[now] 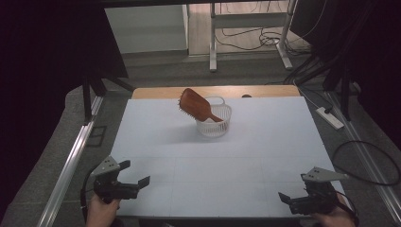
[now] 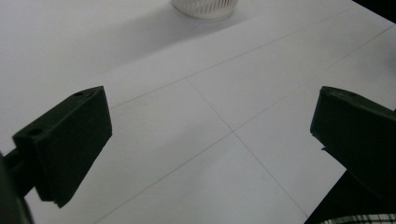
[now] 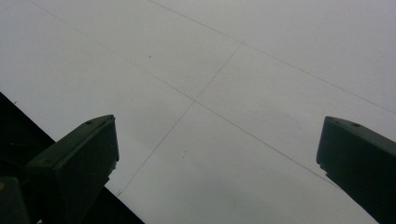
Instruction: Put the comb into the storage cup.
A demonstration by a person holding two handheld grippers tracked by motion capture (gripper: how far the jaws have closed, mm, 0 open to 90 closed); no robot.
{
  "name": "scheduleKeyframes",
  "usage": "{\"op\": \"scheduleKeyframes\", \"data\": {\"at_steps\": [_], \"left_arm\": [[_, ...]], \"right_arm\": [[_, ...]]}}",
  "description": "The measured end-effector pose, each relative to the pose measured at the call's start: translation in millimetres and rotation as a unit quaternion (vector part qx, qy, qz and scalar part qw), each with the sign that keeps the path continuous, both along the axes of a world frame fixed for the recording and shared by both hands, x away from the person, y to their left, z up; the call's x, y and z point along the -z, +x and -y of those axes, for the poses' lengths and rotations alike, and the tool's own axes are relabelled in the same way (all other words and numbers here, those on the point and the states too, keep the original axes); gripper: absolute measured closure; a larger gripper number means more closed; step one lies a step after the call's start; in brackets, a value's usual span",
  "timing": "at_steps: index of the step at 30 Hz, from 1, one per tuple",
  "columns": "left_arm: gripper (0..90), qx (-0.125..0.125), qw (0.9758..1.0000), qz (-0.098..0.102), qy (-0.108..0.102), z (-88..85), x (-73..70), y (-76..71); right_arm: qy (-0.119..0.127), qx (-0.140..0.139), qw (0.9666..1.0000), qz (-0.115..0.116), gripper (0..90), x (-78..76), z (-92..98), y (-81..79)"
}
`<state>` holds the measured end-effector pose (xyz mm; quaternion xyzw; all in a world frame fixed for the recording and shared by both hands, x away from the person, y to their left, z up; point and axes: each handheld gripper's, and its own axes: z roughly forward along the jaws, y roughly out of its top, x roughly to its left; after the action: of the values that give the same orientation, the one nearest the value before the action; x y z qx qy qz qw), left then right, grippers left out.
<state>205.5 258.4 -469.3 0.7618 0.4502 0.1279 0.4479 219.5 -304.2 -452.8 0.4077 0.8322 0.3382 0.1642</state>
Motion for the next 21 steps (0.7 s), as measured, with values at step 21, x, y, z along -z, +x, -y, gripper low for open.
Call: {"op": "scheduleKeyframes", "data": {"at_steps": [21], "left_arm": [[0.0,-0.009,0.9998,-0.011,0.015,-3.9,5.2,-15.7]], "right_arm": [[-0.001,0.001,1.0000,-0.001,0.0,0.1,-0.4,0.0]]}}
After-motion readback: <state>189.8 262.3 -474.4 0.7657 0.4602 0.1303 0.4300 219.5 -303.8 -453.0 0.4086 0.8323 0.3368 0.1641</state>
